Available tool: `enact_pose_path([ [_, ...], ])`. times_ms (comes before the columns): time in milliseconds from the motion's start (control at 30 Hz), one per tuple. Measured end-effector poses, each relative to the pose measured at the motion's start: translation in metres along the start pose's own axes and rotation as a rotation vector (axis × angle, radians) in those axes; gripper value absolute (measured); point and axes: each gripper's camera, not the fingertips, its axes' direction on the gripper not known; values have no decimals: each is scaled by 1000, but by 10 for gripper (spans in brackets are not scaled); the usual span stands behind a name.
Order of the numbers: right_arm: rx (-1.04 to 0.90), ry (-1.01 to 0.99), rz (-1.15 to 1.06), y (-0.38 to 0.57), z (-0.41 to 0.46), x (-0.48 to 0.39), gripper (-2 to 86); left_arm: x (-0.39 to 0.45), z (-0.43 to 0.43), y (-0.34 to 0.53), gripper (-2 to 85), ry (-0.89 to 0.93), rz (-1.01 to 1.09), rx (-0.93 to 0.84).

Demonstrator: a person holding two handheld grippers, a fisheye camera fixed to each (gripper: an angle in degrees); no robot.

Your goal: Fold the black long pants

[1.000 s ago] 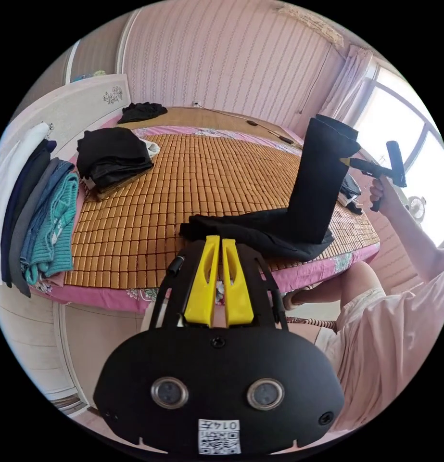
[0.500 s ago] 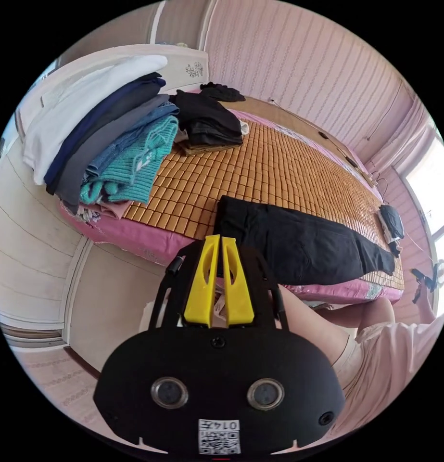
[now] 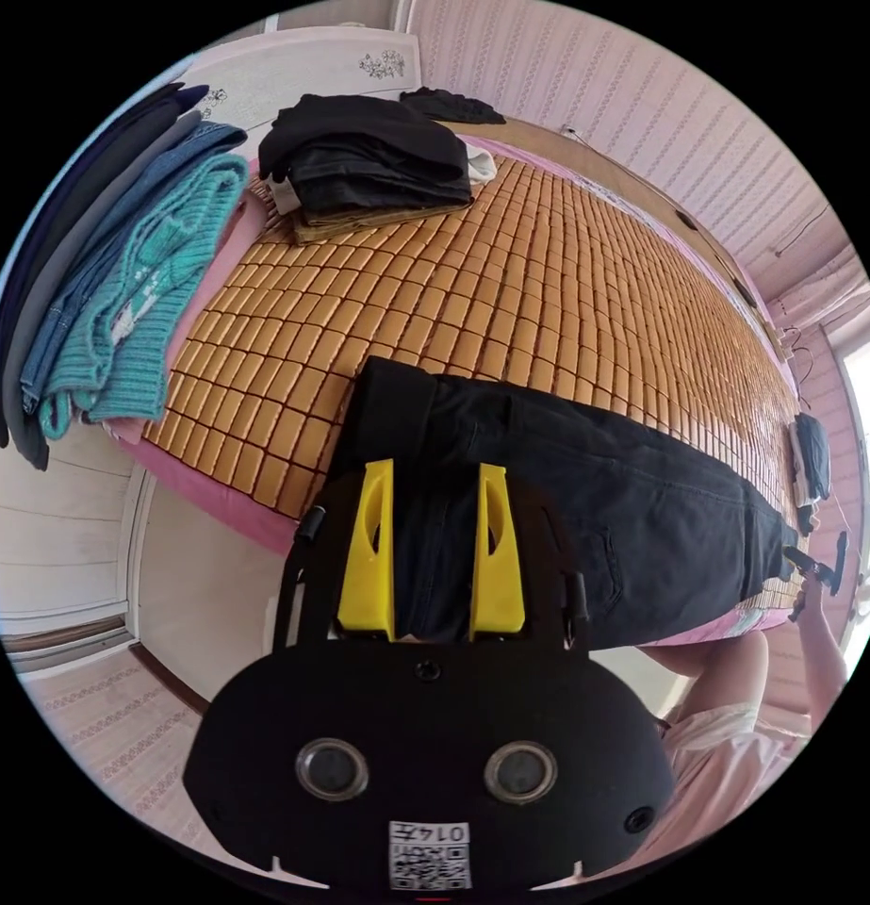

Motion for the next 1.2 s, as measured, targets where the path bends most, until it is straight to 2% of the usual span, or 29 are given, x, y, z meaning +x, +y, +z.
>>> enact_pose_path([
  [200, -15, 33, -83, 5, 20, -12, 3, 7, 4, -18, 29, -6, 33, -31],
  [333, 45, -74, -8, 12, 19, 8, -1, 10, -1, -34, 12, 19, 33, 1],
  [433, 192, -212, 59, 22, -4, 30, -3, 12, -23, -49, 5, 142, 14, 109],
  [533, 401, -308, 65, 47, -43, 46, -3, 18, -56, -57, 6, 287, 85, 270],
  [600, 554, -336, 44, 86, -71, 58, -3, 10, -79, -49, 8, 389, 107, 399],
  [700, 682, -355, 2, 159, -81, 71, -5, -14, -86, -18, 9, 430, 110, 501],
  [767, 646, -326, 23, 200, -62, 76, -6, -35, -71, 7, 0, 452, 33, 504],
  [867, 420, -164, 239, 246, -1, 95, -5, -72, -35, 50, -8, 430, -193, 415],
  [900, 349, -189, 296, 259, 16, 105, -3, -82, -27, 65, -9, 413, -266, 390],
  [967, 325, -257, 351, 269, 26, 117, 8, -89, -25, 79, -9, 387, -331, 382],
  [1033, 344, -275, 354, 262, 23, 118, 18, -86, -31, 79, -10, 349, -311, 389],
  [1200, 318, -210, 158, 165, 19, 71, 43, -46, -53, 22, -9, 277, -141, 410],
])
